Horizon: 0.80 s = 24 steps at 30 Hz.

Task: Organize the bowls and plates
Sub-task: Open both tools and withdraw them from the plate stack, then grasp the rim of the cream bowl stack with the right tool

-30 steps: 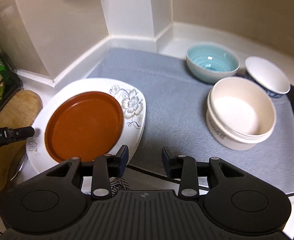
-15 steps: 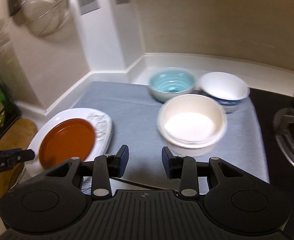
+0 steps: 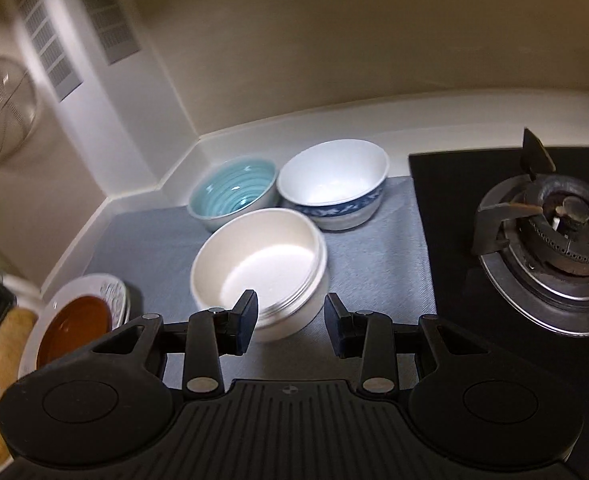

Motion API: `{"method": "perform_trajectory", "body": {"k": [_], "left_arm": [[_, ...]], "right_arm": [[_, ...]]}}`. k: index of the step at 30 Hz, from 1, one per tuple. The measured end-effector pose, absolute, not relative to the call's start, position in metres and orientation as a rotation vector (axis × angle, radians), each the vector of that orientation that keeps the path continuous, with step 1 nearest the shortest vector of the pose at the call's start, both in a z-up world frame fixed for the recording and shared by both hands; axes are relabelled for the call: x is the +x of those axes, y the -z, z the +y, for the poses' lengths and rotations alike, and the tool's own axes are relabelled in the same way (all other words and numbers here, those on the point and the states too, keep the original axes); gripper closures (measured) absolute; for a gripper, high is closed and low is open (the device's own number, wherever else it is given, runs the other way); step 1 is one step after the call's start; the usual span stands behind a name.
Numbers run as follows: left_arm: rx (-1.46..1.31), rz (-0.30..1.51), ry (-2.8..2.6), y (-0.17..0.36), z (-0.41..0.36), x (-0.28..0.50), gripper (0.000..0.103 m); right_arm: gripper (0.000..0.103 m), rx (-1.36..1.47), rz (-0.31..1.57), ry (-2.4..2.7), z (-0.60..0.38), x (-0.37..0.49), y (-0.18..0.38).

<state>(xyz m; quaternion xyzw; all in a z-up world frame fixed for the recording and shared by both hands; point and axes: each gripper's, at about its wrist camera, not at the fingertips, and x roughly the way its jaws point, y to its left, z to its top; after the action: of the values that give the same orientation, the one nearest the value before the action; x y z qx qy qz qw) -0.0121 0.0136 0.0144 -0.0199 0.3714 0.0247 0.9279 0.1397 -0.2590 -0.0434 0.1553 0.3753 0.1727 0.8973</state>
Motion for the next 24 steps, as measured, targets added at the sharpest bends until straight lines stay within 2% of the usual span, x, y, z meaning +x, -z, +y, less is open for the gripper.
{"method": "perform_trajectory", "body": {"k": [2,5,21,23,24], "left_arm": [[-0.061,0.758,-0.024,-0.019,0.007,-0.02,0.047],[-0.041,0.756,-0.005,-0.021,-0.007,-0.032,0.048],[-0.058,0.763,-0.142,-0.026,-0.015,-0.057,0.047],[-0.063,0.766,-0.143,-0.025,-0.017,-0.056,0.047],[-0.063,0.767,-0.142,-0.025,-0.018,-0.056,0.047]], "right_arm": [[0.061,0.347,0.795,-0.352,-0.264,0.15,0.05],[0.055,0.373,0.818,-0.349,-0.266,0.163,0.056],[0.054,0.382,0.946,-0.433,-0.251,0.2,0.074],[0.06,0.37,0.943,-0.436,-0.249,0.2,0.075],[0.067,0.376,0.937,-0.45,-0.249,0.199,0.074]]}}
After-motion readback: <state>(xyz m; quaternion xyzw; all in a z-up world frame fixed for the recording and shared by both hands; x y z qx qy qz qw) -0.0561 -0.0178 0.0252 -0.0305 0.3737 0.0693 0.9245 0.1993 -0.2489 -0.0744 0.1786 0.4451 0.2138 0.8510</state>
